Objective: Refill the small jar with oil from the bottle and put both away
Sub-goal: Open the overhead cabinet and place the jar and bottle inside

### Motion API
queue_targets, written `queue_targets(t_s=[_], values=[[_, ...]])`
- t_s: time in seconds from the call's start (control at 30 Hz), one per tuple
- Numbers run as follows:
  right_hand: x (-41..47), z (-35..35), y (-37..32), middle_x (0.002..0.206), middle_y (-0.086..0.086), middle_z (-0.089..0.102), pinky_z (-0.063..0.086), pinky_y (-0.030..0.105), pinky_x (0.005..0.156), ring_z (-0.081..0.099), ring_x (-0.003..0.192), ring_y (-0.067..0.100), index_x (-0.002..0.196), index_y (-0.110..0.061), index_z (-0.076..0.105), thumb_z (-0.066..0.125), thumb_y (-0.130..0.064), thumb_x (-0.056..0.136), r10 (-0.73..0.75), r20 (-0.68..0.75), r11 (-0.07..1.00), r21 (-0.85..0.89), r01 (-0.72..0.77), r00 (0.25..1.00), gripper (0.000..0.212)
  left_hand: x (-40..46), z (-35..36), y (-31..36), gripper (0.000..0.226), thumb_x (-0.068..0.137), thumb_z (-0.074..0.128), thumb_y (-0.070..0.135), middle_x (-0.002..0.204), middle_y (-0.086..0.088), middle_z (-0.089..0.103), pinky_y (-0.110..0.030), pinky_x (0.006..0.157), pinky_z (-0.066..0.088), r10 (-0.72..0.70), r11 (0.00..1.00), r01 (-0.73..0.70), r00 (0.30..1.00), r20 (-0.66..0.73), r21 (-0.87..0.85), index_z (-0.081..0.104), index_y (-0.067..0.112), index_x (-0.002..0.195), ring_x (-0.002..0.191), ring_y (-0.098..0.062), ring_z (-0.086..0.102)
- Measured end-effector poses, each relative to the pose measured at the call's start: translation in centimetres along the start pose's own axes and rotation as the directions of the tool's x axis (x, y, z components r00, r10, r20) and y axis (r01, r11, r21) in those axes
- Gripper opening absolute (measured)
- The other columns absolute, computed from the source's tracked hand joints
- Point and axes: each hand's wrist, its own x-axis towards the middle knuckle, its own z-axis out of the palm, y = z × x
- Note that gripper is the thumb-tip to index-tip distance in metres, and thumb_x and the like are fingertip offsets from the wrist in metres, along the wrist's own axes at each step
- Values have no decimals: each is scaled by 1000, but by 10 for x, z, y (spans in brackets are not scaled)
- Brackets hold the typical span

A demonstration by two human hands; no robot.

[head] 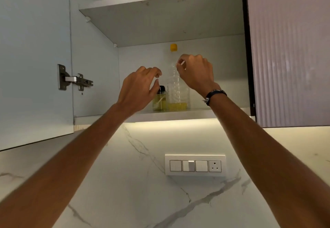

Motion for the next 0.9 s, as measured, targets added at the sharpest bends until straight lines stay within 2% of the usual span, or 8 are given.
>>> queue_targets(t_s=[0.13, 0.27, 0.4, 0.6, 0.77, 0.9], values=[[-28, -35, -29, 94, 5, 71, 56, 36, 74, 66, 81, 22, 106, -16, 67, 50, -33, 96, 17, -55, 996, 83, -12, 998, 26, -22, -49, 29, 20, 92, 54, 17, 95, -5, 71, -29, 61, 49, 3, 999, -4, 1000, -16, -43, 66, 9, 106, 81, -19, 64], [-63, -77, -76, 97, 2, 72, 54, 27, 74, 68, 82, 17, 107, -15, 66, 51, -32, 97, -10, -76, 988, 152, 22, 997, 25, -46, -109, 47, 24, 93, 51, 20, 98, -6, 71, -26, 66, 48, -21, 997, 19, 1000, -17, -77, 66, 8, 107, 83, -20, 65], [-97, -115, -118, 98, 0, 72, 54, 25, 75, 68, 83, 14, 107, -16, 67, 54, -31, 96, 6, -79, 985, 173, 8, 997, 23, -65, -171, 59, 24, 91, 53, 18, 99, -6, 71, -26, 67, 49, -83, 988, 77, 995, -47, -133, 66, 7, 108, 85, -21, 65], [-151, -175, -180, 100, 1, 73, 51, 22, 73, 69, 85, 14, 108, -15, 67, 58, -27, 94, 33, -75, 980, 197, -17, 997, 21, -87, -261, 77, 23, 88, 56, 16, 97, -9, 71, -29, 67, 53, -69, 983, 55, 995, -74, -173, 66, 6, 107, 84, -22, 66], [-197, -240, -237, 99, 1, 73, 50, 20, 72, 69, 83, 14, 106, -13, 67, 62, -24, 92, 40, -101, 977, 211, -17, 994, 19, -109, -344, 102, 24, 87, 61, 16, 101, -9, 71, -26, 75, 50, -69, 976, 40, 989, -131, -214, 67, 6, 107, 89, -22, 67], [-220, -288, -285, 98, -1, 72, 53, 22, 74, 68, 84, 12, 106, -13, 67, 63, -23, 91, 44, -102, 967, 254, -16, 994, 19, -128, -409, 114, 30, 90, 54, 24, 104, -10, 72, -25, 85, 46, -83, 974, 36, 976, -203, -225, 69, 6, 107, 94, -24, 68]])
